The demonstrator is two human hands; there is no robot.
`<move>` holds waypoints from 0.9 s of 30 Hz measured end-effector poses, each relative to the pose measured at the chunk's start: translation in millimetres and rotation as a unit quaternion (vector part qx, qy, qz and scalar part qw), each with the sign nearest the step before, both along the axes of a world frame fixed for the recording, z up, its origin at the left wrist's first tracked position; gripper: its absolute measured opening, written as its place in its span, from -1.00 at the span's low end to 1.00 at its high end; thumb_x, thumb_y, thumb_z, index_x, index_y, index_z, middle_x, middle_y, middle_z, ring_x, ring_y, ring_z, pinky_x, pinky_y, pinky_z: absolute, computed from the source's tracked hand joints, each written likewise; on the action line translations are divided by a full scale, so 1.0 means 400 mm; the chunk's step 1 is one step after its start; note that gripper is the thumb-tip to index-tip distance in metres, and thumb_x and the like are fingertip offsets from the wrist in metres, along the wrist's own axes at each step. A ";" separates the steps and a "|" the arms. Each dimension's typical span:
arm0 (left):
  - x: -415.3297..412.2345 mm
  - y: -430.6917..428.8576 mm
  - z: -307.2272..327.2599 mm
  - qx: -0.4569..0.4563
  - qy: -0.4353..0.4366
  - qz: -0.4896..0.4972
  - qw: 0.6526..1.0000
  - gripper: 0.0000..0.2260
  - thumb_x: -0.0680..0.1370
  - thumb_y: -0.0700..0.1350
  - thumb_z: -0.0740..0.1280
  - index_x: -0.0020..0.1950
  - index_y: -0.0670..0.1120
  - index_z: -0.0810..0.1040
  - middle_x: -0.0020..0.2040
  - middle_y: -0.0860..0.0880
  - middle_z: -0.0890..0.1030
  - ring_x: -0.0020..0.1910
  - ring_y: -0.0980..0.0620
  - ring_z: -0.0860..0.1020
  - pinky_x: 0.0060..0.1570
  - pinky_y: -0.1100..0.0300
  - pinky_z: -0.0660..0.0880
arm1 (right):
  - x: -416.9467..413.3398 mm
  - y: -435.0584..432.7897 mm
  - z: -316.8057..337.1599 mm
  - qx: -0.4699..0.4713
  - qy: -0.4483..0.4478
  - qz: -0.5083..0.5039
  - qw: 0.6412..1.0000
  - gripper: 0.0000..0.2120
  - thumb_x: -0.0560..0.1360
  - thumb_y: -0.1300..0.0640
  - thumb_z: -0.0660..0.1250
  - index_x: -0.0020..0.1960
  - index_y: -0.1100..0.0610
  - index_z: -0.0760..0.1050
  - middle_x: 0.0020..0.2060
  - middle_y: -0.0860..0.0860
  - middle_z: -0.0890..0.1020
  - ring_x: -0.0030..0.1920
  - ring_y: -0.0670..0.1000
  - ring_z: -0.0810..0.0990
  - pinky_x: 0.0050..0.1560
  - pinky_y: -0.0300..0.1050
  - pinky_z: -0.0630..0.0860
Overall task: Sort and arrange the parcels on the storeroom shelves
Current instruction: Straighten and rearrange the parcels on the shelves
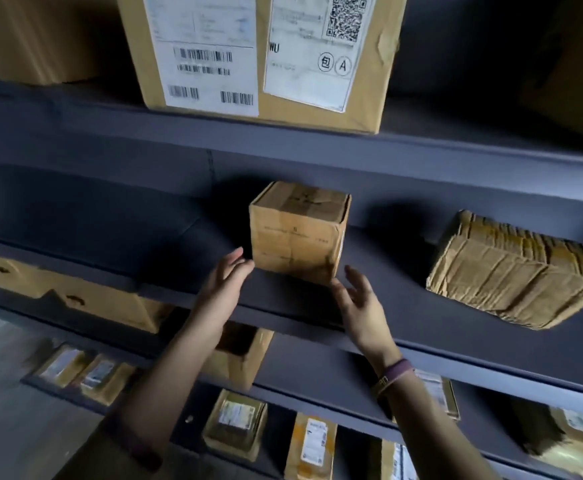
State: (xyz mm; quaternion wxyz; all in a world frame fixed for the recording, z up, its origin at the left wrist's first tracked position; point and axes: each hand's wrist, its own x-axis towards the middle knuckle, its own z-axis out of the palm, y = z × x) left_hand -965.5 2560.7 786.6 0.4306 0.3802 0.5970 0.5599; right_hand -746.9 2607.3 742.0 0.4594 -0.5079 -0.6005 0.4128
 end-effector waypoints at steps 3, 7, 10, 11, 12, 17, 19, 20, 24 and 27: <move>-0.051 0.075 -0.020 0.023 -0.009 -0.044 0.999 -0.72 0.44 0.11 0.36 0.12 0.38 0.48 0.20 0.25 0.52 0.15 0.35 0.45 0.05 0.33 0.35 | -0.033 0.025 -0.006 -0.003 -0.016 -0.038 0.999 -0.77 0.57 0.00 0.32 0.12 -0.30 0.39 -0.10 -0.48 0.59 0.04 -0.35 0.57 0.03 -0.51 0.42; -0.080 0.175 -0.046 0.017 -0.011 -0.060 0.998 -0.52 0.56 -0.12 0.34 0.46 0.08 0.33 0.42 0.00 0.40 0.29 0.19 0.42 0.18 0.29 0.32 | -0.071 0.048 -0.006 0.032 -0.058 -0.072 0.995 -0.68 0.58 0.11 0.30 0.28 -0.15 0.37 0.10 -0.13 0.59 0.12 -0.14 0.55 -0.02 -0.60 0.35; -0.071 0.199 -0.068 0.002 -0.002 -0.090 0.996 -0.52 0.58 -0.15 0.31 0.48 0.03 0.30 0.32 0.14 0.39 0.35 0.20 0.35 0.17 0.30 0.29 | -0.096 0.062 -0.014 0.056 -0.095 -0.091 0.990 -0.69 0.60 0.16 0.25 0.34 0.03 0.41 0.10 -0.10 0.57 0.09 -0.09 0.54 -0.04 -0.49 0.33; -0.067 0.198 -0.075 0.005 0.011 -0.106 0.994 -0.57 0.58 -0.17 0.31 0.43 0.06 0.35 0.25 0.23 0.42 0.27 0.30 0.38 0.12 0.38 0.30 | -0.103 0.063 -0.016 0.063 -0.109 -0.100 0.987 -0.69 0.59 0.19 0.24 0.33 0.04 0.41 0.08 -0.12 0.56 0.05 -0.09 0.53 -0.07 -0.51 0.32; -0.063 0.196 -0.082 0.010 0.028 -0.126 0.992 -0.63 0.58 -0.20 0.29 0.34 0.12 0.41 0.18 0.35 0.46 0.18 0.42 0.41 0.04 0.49 0.32 | -0.108 0.063 -0.016 0.067 -0.121 -0.105 0.985 -0.66 0.57 0.22 0.23 0.33 0.04 0.40 0.07 -0.13 0.55 0.03 -0.10 0.51 -0.10 -0.52 0.31; -0.075 0.209 -0.092 0.030 0.069 -0.178 0.981 -0.65 0.58 -0.22 0.27 0.24 0.20 0.45 0.10 0.34 0.60 0.12 0.44 0.49 -0.04 0.56 0.39 | -0.121 0.045 -0.004 0.116 -0.143 -0.092 0.979 -0.56 0.54 0.30 0.23 0.40 0.15 0.38 0.27 0.02 0.53 0.27 0.05 0.49 0.29 -0.19 0.41; -0.090 0.231 -0.091 0.021 0.050 -0.152 0.987 -0.61 0.59 -0.16 0.26 0.41 0.08 0.38 0.31 0.16 0.52 0.31 0.22 0.44 0.19 0.31 0.40 | -0.139 0.019 -0.003 0.136 -0.151 -0.105 0.973 -0.49 0.57 0.18 0.27 0.50 0.16 0.28 0.44 0.08 0.37 0.45 0.11 0.31 0.48 -0.01 0.25; -0.093 0.242 -0.087 0.005 0.029 -0.126 0.992 -0.58 0.60 -0.14 0.25 0.45 0.03 0.34 0.38 0.07 0.46 0.36 0.11 0.41 0.29 0.17 0.38 | -0.149 0.003 -0.003 0.156 -0.153 -0.112 0.969 -0.45 0.57 0.11 0.27 0.53 0.13 0.23 0.48 0.07 0.29 0.49 0.10 0.23 0.51 -0.02 0.18; -0.086 0.266 -0.076 -0.024 -0.081 -0.048 0.995 -0.74 0.60 -0.14 0.20 0.26 -0.06 0.51 0.31 -0.12 0.53 0.11 0.02 0.52 -0.03 0.20 0.45 | -0.186 -0.050 0.004 0.276 -0.229 -0.127 0.925 -0.41 0.56 -0.10 0.24 0.54 -0.02 0.20 0.42 0.06 0.23 0.42 0.05 0.17 0.48 -0.22 0.06; -0.078 0.266 -0.082 -0.055 -0.118 -0.013 0.991 -0.70 0.62 -0.07 0.18 0.28 -0.14 0.51 0.18 -0.10 0.56 -0.14 0.08 0.51 -0.20 0.25 0.42 | -0.212 -0.069 0.004 0.310 -0.288 -0.137 0.896 -0.41 0.56 -0.17 0.23 0.54 -0.08 0.19 0.38 0.07 0.25 0.36 0.07 0.16 0.43 -0.18 0.08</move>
